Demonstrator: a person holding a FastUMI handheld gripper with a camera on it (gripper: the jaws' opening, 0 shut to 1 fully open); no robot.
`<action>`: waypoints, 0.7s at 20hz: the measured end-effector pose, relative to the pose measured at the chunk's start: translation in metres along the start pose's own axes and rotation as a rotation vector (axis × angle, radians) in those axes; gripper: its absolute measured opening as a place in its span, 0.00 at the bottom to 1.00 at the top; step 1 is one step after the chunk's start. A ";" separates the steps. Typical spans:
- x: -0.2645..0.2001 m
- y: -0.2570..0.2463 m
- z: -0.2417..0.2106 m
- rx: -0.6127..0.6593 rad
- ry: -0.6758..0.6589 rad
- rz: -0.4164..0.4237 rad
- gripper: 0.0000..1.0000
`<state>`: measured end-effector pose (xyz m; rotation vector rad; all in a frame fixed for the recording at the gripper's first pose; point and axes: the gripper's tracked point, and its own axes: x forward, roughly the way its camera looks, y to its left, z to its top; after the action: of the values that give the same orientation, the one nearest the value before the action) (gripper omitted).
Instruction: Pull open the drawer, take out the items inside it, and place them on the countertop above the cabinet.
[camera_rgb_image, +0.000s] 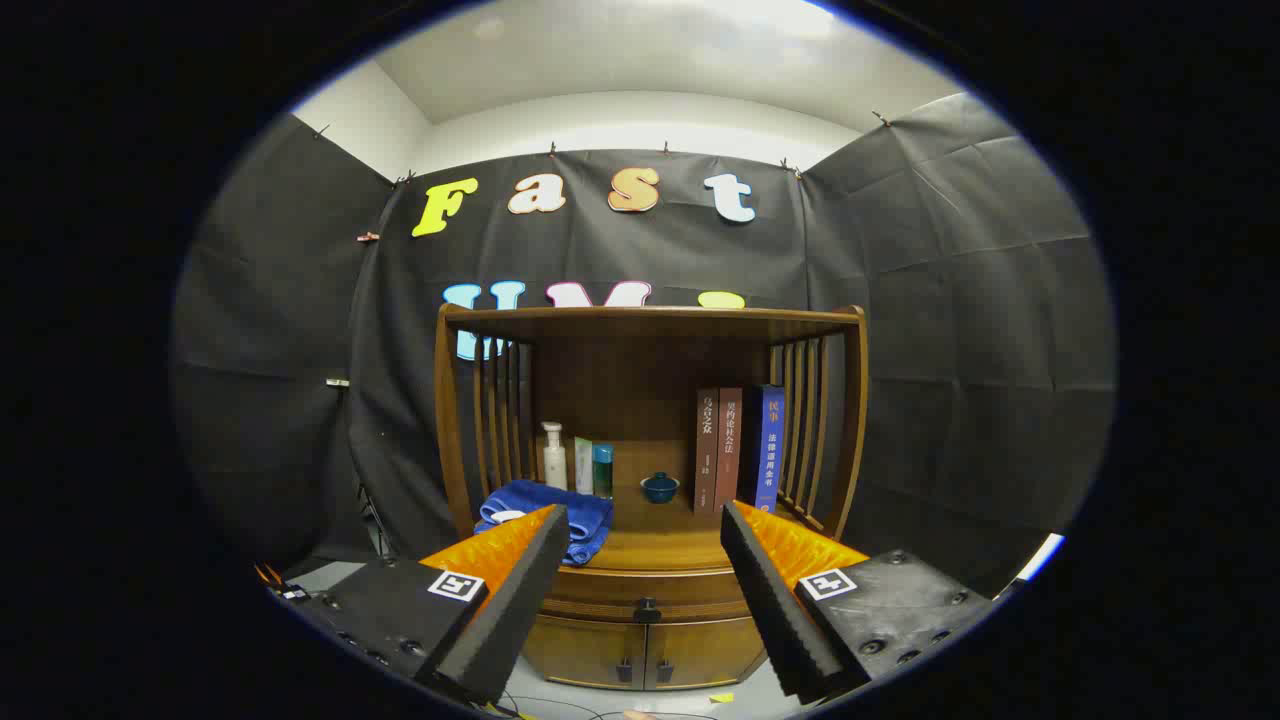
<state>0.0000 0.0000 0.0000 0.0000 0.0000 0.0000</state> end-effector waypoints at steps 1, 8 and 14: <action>0.000 0.000 -0.001 -0.003 0.004 0.003 0.98; 0.009 -0.007 -0.002 0.005 0.012 -0.008 0.98; 0.014 -0.008 0.004 -0.005 -0.001 -0.006 0.99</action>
<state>0.0141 -0.0079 0.0043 -0.0054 -0.0015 -0.0060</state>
